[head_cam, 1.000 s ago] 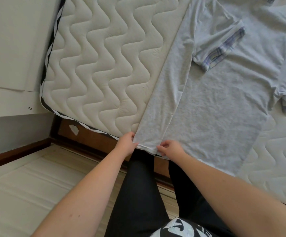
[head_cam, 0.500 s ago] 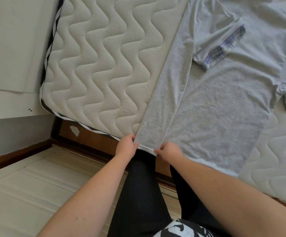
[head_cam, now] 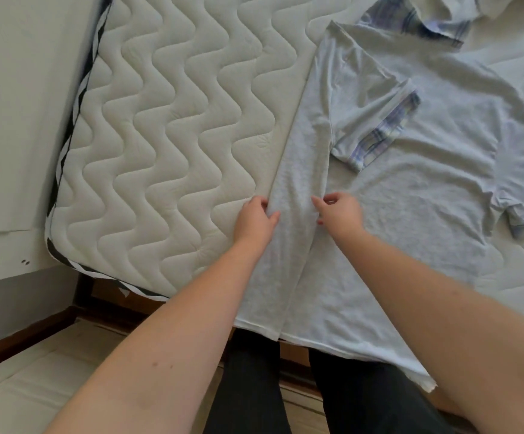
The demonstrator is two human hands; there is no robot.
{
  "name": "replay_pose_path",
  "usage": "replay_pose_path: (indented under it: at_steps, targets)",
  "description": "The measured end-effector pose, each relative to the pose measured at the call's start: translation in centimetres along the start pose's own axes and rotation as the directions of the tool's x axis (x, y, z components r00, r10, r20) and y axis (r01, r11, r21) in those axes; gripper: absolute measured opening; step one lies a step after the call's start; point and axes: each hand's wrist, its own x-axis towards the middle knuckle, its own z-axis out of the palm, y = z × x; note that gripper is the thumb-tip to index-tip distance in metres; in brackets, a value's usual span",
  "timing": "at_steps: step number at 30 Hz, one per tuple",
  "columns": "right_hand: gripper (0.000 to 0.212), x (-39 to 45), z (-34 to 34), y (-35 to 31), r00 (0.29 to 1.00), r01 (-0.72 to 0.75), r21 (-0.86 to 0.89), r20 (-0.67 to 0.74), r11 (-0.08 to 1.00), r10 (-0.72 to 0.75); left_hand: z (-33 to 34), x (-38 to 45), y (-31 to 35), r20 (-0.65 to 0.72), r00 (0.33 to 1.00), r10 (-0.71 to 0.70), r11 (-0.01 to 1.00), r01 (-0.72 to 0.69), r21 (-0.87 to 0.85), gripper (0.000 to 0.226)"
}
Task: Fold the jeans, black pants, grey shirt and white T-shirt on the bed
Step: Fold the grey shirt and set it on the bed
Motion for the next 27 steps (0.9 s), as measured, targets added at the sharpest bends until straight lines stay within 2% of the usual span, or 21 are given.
replay_pose_path:
  at_steps: [3,5,7,9,10,12,14,15,17,18,19,21,22,24,27]
  targets:
    - [0.015,1.1,-0.7,-0.4,1.000,-0.008,-0.143,0.020,0.990,0.011,-0.1,1.5,1.0,-0.022,0.993,-0.113,0.987,0.115,0.112,0.010]
    - [0.015,1.5,-1.1,-0.4,0.999,-0.029,-0.138,0.028,0.990,0.033,-0.4,2.0,1.4,0.002,0.990,-0.141,0.976,0.138,0.170,0.010]
    - [0.021,1.8,-1.6,-0.6,0.999,-0.053,0.008,0.014,0.999,0.053,-0.6,2.5,2.1,0.028,0.992,-0.123,0.976,0.116,0.182,0.016]
    - [0.031,2.4,-2.2,-1.3,0.993,-0.107,0.268,-0.018,0.958,0.116,-1.0,3.2,3.4,0.018,0.999,-0.039,0.988,0.036,0.150,0.025]
    - [0.029,2.8,-2.6,-1.9,0.985,-0.152,0.414,-0.016,0.898,0.174,-1.2,3.7,4.3,-0.001,0.999,0.033,0.987,-0.032,0.158,0.031]
    - [0.024,4.0,-3.7,-3.6,0.951,-0.247,0.681,0.032,0.690,0.308,-1.4,4.9,6.2,-0.040,0.977,0.212,0.949,-0.195,0.247,0.040]
    - [0.023,5.3,-4.8,-4.9,0.916,-0.282,0.822,0.077,0.494,0.394,-1.3,6.3,8.6,-0.043,0.920,0.390,0.869,-0.353,0.347,0.045]
    - [0.021,5.9,-5.2,-5.2,0.909,-0.287,0.845,0.092,0.451,0.406,-1.1,6.9,9.7,-0.013,0.882,0.470,0.813,-0.428,0.394,0.048]
    - [0.015,6.6,-5.8,-5.5,0.917,-0.269,0.844,0.078,0.464,0.391,0.0,8.0,11.4,0.126,0.800,0.587,0.660,-0.563,0.498,0.058]
    - [0.013,7.0,-6.1,-5.4,0.928,-0.222,0.840,0.027,0.495,0.371,0.6,8.5,11.8,0.206,0.771,0.602,0.591,-0.604,0.534,0.064]
    - [0.011,7.3,-6.5,-5.2,0.937,-0.147,0.829,-0.059,0.540,0.346,1.2,9.0,12.0,0.269,0.765,0.585,0.554,-0.619,0.557,0.069]
    - [0.005,7.5,-7.6,-4.8,0.931,-0.003,0.742,-0.242,0.670,0.272,1.9,9.9,12.0,0.332,0.793,0.510,0.551,-0.598,0.581,0.071]
    - [0.006,7.5,-8.1,-4.4,0.921,0.023,0.681,-0.299,0.732,0.249,2.2,10.3,11.8,0.349,0.803,0.484,0.556,-0.589,0.586,0.070]
    - [0.007,7.4,-8.7,-3.4,0.915,-0.020,0.588,-0.314,0.808,0.251,2.5,11.0,11.5,0.375,0.801,0.466,0.533,-0.593,0.604,0.070]
    - [0.020,7.3,-8.9,-1.7,0.926,-0.120,0.500,-0.255,0.858,0.278,2.7,11.4,11.0,0.410,0.780,0.472,0.464,-0.615,0.637,0.071]
